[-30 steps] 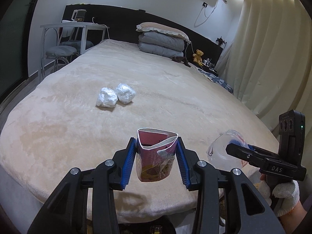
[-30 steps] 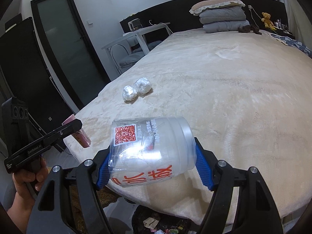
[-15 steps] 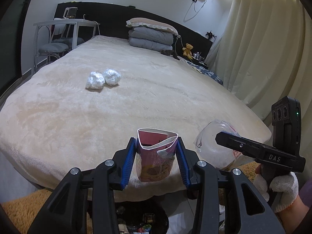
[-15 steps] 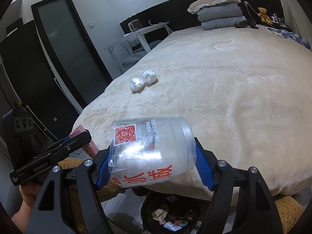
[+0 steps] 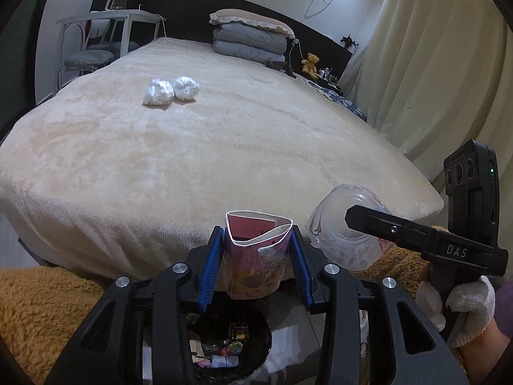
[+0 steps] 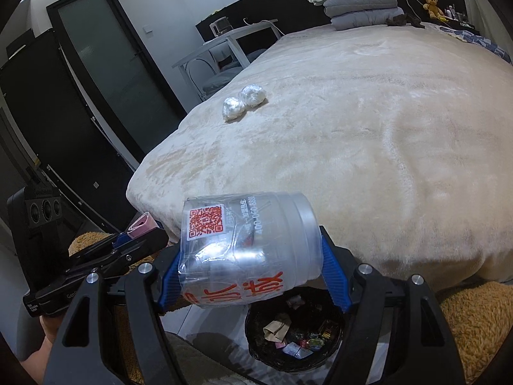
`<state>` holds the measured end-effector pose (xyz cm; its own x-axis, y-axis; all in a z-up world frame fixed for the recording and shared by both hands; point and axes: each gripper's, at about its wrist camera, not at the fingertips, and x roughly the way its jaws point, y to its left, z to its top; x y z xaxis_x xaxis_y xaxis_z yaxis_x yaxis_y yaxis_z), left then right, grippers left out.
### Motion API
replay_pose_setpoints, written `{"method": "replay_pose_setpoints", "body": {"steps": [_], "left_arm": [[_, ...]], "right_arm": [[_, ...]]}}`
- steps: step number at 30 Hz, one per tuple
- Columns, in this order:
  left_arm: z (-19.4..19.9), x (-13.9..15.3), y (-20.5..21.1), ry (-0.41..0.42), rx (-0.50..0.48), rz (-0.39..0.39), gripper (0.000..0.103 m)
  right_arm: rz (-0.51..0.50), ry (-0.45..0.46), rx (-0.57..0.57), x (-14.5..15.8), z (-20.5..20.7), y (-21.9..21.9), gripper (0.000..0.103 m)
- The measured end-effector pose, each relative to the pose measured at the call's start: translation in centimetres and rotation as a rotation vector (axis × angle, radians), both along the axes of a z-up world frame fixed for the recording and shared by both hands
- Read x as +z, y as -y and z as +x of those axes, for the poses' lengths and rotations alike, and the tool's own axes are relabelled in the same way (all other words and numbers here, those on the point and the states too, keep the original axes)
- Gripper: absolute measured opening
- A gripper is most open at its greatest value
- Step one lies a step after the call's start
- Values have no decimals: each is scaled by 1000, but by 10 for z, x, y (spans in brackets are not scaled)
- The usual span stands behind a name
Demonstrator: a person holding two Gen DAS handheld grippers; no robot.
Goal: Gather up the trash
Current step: 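Carry the pink cup and clear jar down over the black bin with both tools, then open both tools to drop the pink cup and jar into the bin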
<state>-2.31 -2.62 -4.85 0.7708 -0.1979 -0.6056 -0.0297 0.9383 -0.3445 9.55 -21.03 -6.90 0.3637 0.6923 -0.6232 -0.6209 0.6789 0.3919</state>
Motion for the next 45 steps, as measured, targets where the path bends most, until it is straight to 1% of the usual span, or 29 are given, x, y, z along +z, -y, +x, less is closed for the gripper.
{"method": "replay_pose_setpoints", "body": {"steps": [6,10,21,28,34,45], "left_arm": [[-1,-18,5,-80,-6,-18,39],[3,-30,7,-145,-8,-12,39],[20,-65,8,-323,-34,-60,39],[31,-84,12,-419,-41,-52,39],[37,-95,13,-476,-36,-39,39],[40,-103,22,-537,-50,-12,39]], "right_arm": [[-35,-96,0,-20,-4,-4,72],[-61,-169,-5,-34,-2,-4,72],[-143,-311,-16,-67,6,-9,72],[-214,-425,-39,-95,14,-13,72],[-238,-485,-41,-110,17,-15,72],[-270,-526,-52,-123,15,-21,73]]}}
